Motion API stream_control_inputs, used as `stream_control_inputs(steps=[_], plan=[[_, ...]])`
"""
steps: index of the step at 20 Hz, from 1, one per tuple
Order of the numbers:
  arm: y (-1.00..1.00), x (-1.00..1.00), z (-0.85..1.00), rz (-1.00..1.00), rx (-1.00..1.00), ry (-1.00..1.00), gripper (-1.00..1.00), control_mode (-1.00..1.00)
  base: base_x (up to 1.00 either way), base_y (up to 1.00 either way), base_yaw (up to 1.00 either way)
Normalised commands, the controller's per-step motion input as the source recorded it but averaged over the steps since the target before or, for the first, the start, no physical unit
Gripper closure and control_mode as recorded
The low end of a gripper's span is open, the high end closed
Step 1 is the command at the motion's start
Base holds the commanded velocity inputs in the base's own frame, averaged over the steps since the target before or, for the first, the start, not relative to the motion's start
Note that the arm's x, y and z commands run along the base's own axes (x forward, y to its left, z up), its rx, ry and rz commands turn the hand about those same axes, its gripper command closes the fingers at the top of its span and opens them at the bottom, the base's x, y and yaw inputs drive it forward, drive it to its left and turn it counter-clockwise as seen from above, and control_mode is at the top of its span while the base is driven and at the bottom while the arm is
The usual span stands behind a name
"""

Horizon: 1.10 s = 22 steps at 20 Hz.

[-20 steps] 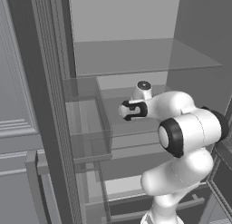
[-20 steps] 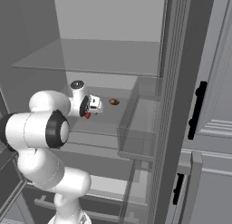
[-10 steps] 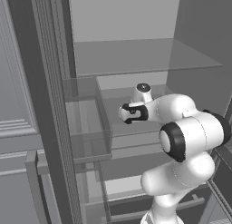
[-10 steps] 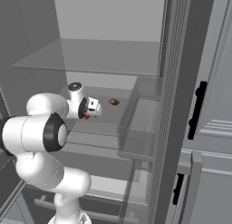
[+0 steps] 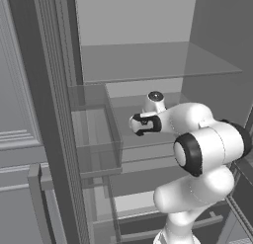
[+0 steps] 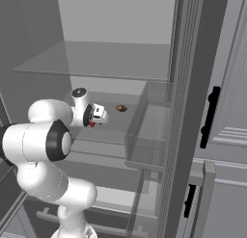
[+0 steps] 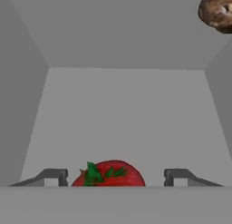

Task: Take the strawberry from the fridge and place it on top of the pancake, located on the dining counter.

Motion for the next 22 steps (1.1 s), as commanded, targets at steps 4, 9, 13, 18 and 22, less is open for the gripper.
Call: stream_control_inputs(steps=[4, 9, 13, 18, 22], plan=[[-0.05, -0.30, -0.17, -0.04, 0.00, 0.00, 1.00, -1.00, 0.00, 0.00, 0.00], [-0.22, -0.79, -0.09, -0.12, 0.03, 0.00, 1.00, -1.00, 0.00, 0.00, 0.00], [-0.32, -0.99, 0.08, -0.14, 0.04, 0.00, 1.00, -1.00, 0.00, 0.00, 0.00], [-0.10, -0.85, 0.77, -0.07, 0.01, 0.04, 1.00, -1.00, 0.00, 0.00, 0.00], [0.00, -0.83, 1.00, 0.00, 0.00, 0.04, 1.00, -1.00, 0.00, 0.00, 0.00]])
